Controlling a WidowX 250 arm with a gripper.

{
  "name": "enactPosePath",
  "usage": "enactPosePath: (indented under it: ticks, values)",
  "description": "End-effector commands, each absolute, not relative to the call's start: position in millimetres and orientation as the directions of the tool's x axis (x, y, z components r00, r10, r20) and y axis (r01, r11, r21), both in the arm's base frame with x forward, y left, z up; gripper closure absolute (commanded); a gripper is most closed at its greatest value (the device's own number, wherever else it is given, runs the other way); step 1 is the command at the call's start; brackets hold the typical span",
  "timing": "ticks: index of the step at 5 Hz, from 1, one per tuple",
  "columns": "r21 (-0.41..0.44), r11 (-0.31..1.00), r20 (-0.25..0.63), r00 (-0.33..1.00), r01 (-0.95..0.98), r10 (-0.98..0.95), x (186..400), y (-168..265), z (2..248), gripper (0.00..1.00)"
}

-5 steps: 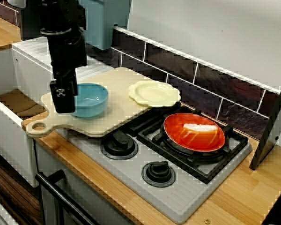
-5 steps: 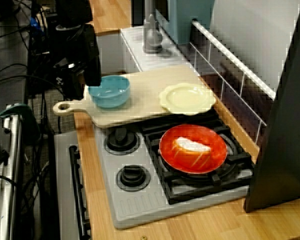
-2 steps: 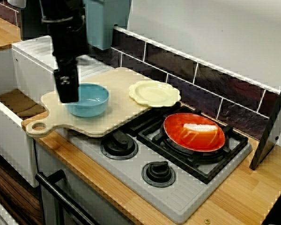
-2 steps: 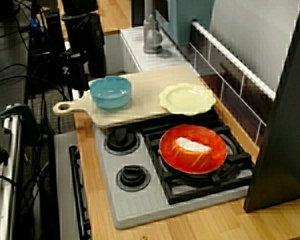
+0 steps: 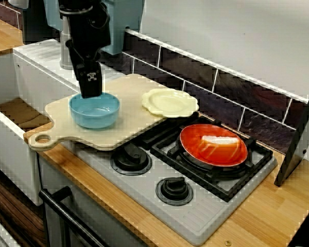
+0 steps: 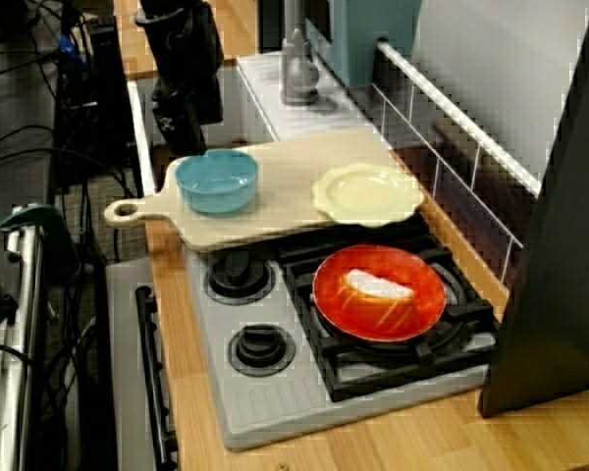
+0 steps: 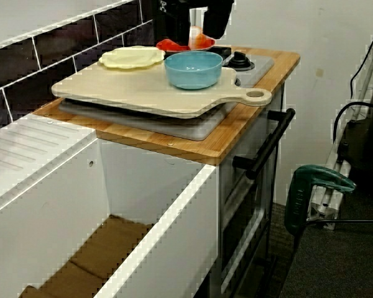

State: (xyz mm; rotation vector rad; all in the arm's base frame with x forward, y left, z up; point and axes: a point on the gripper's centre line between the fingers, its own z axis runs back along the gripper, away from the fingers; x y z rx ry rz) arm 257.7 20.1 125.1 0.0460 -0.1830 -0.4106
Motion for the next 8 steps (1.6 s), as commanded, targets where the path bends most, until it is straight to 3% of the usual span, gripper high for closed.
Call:
enactPosePath:
  ticks: [1,4,6,8]
  values:
    - [0.072,0.949,0.206,0.926,0.308,-0.317,252.6,45.6,132.8,0.0]
    - [0.024,0.978,0.187,0.96,0.206,-0.207,266.1,45.1,107.1,0.0]
    - [0.056,0.977,0.165,0.964,0.203,-0.21,268.8,50.6,89.0,0.0]
    - [0.051,0.981,0.155,0.969,0.188,-0.194,266.2,64.7,87.2,0.0]
